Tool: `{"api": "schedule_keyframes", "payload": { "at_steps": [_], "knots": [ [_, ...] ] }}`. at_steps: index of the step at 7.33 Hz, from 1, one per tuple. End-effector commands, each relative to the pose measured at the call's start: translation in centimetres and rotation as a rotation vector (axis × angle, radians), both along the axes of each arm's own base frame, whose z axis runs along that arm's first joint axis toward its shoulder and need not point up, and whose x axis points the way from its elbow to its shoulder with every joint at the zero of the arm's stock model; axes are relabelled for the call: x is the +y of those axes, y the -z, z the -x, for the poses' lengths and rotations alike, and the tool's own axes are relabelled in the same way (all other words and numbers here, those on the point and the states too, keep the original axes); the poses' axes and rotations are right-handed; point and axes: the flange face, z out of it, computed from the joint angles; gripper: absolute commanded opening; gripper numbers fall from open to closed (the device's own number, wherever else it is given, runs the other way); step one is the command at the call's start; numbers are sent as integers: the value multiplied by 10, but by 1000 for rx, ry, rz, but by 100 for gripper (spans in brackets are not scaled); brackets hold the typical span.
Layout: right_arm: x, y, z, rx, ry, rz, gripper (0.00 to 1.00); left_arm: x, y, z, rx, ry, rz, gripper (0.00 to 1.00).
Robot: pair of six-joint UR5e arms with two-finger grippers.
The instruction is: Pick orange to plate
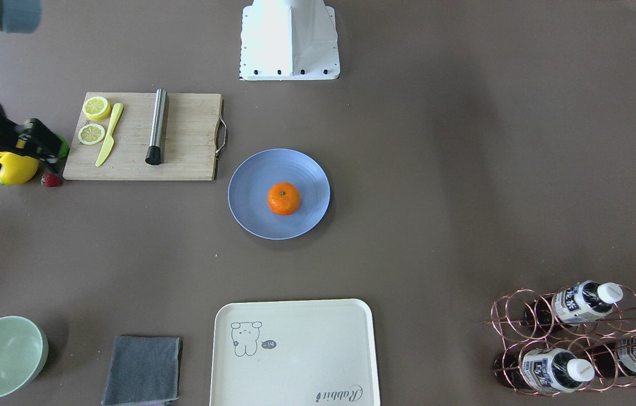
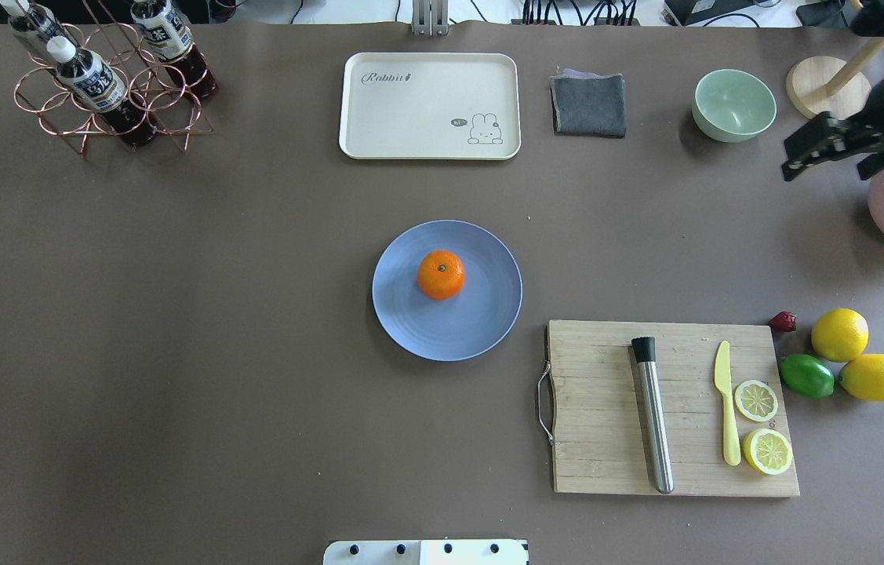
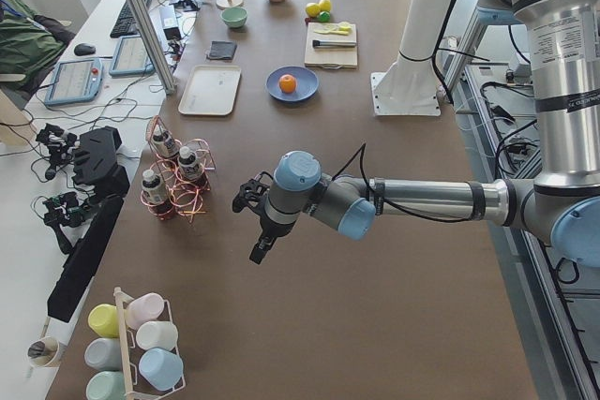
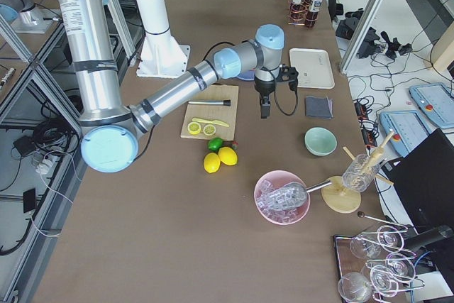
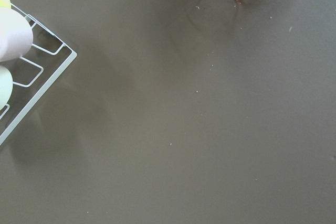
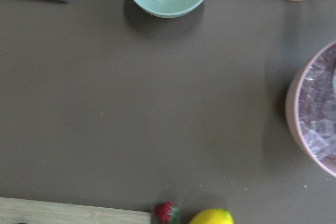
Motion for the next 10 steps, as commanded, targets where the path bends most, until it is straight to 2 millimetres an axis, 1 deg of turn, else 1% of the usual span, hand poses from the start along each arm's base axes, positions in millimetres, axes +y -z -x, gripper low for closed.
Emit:
{"api": "schedule_keyframes", "payload": {
  "at_steps": [1, 2, 3, 4, 5, 6, 7, 8, 9, 10],
  "knots": [
    [43, -108, -114, 7, 58, 11, 100, 2, -11, 2, 0, 3, 22, 98],
    [48, -140, -140, 4, 68, 25, 100, 2, -20, 1, 5, 0, 42, 98],
    [57, -164, -154, 2, 57, 52, 100, 3, -28, 1, 5, 2, 60, 98],
    [70, -176, -157, 7, 52, 73, 100, 3, -35, 1, 7, 7, 81, 98],
    [75, -182, -157, 8, 45, 91, 100, 8, -41, 3, 5, 10, 95, 98],
    [74, -180, -157, 9, 41, 89, 100, 16, -48, 15, 9, 37, 110, 98],
    [69, -178, -158, 13, 41, 86, 100, 24, -51, 26, 61, 52, 154, 98],
    [63, -180, -158, 12, 31, 99, 100, 27, -48, 46, 89, 91, 173, 98],
    [55, -181, -158, 12, 19, 97, 100, 23, -38, 48, 89, 97, 163, 98],
    [50, -191, -158, 12, 9, 92, 100, 17, -28, 49, 87, 100, 178, 98]
  ]
}}
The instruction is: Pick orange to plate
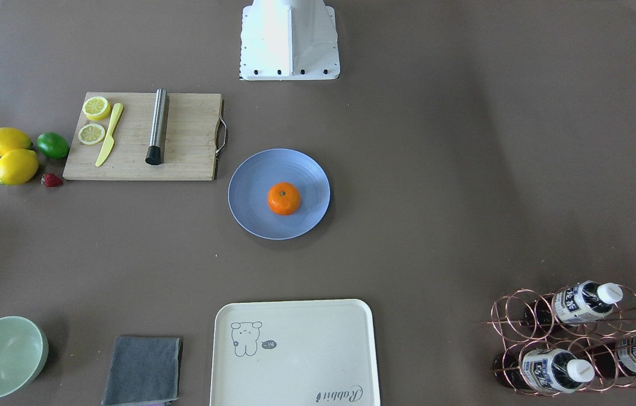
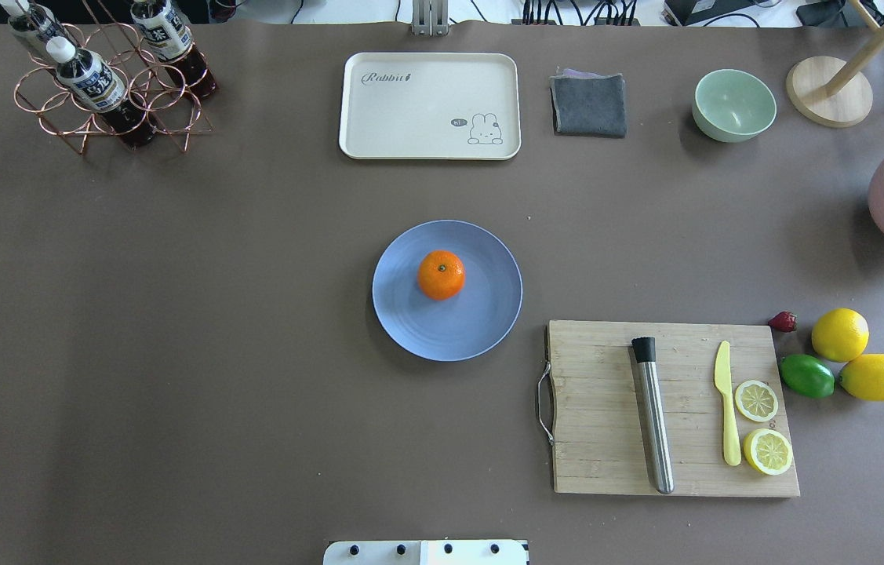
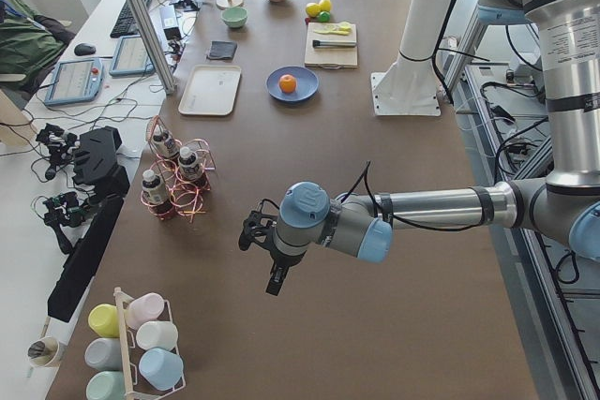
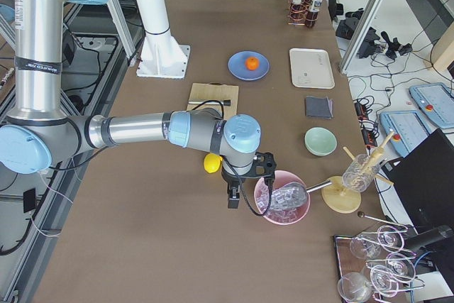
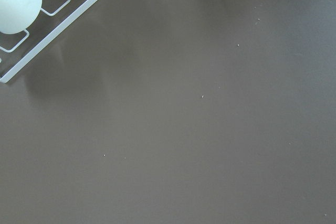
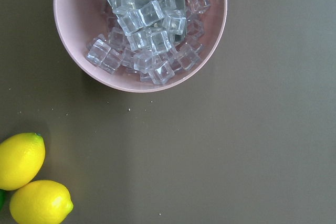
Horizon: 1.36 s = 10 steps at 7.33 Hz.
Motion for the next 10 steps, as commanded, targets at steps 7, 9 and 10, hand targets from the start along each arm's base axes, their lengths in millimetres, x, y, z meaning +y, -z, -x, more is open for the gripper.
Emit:
{"api": "schedule_keyframes", "payload": {
  "at_steps": [7, 9, 10],
  "knots": [
    [-16, -1, 10, -4, -38, -11, 100, -18, 38, 5, -2, 14, 28, 98],
    [-17, 1, 10, -4, -37, -16, 100, -22, 39, 5, -5, 15, 25, 98],
    [-18, 2, 10, -4, -37, -19, 100, -22, 40, 5, -5, 15, 22, 98]
  ]
}}
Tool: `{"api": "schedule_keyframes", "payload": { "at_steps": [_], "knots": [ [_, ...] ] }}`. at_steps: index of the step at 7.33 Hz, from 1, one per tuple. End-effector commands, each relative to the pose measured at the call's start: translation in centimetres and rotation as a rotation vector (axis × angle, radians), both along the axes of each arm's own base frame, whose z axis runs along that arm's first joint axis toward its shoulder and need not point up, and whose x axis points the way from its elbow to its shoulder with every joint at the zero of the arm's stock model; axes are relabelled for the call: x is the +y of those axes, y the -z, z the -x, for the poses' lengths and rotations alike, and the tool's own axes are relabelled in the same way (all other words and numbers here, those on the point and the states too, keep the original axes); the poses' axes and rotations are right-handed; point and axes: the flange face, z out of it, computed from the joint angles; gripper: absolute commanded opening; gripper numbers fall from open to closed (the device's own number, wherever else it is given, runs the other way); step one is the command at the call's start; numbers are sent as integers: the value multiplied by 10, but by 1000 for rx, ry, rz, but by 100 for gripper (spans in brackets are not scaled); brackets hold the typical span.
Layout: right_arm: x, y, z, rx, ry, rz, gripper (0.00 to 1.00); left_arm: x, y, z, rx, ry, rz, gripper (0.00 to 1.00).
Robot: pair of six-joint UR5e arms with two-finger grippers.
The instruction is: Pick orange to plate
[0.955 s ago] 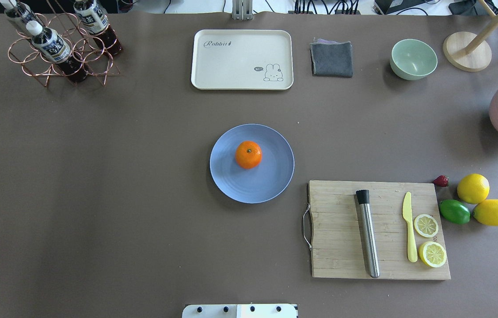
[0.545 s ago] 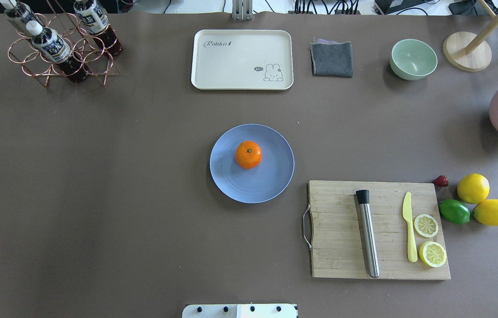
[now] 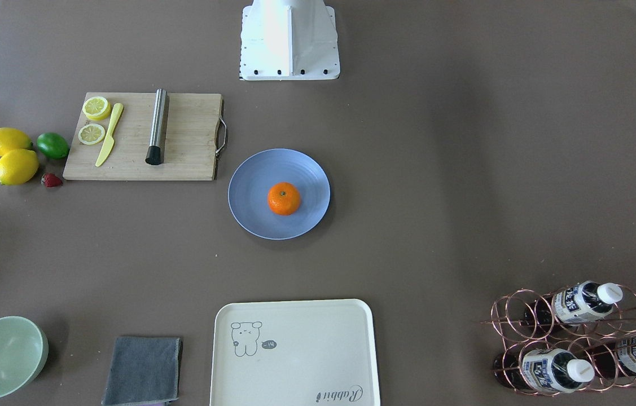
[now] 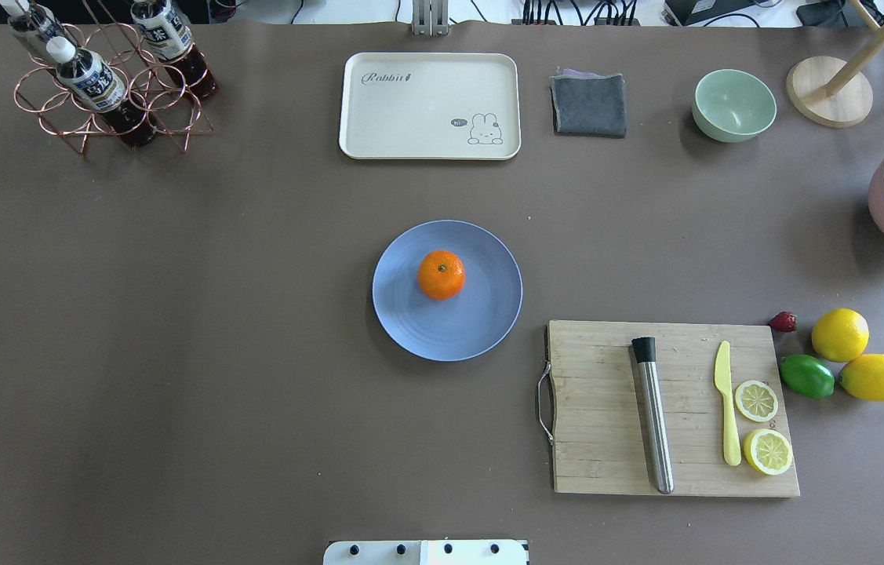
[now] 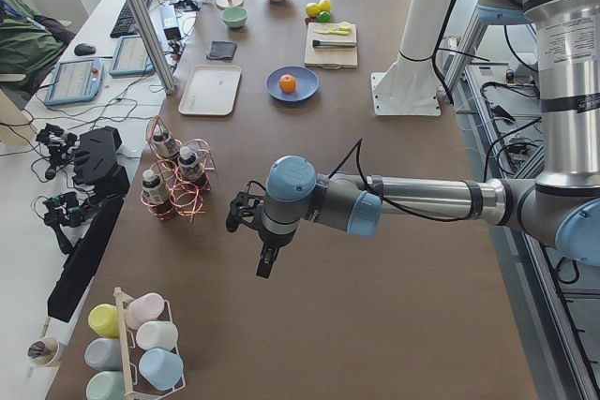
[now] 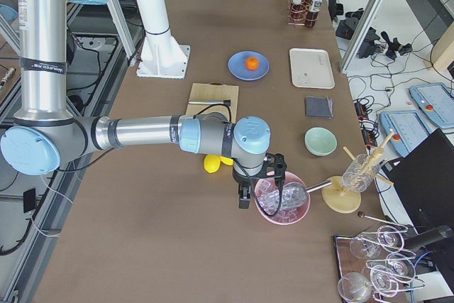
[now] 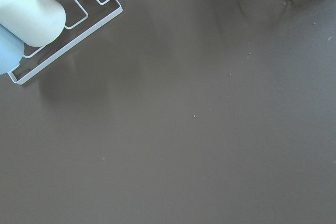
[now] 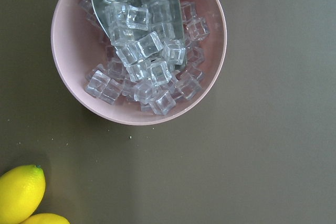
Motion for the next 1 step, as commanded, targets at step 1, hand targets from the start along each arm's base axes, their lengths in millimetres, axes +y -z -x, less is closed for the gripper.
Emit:
{"api": "schedule_keyframes", "payload": {
  "at_steps": [1],
  "knots": [
    [-2, 2, 0, 0, 0, -5, 100, -1, 0, -1, -1, -2, -3, 98]
  ]
}}
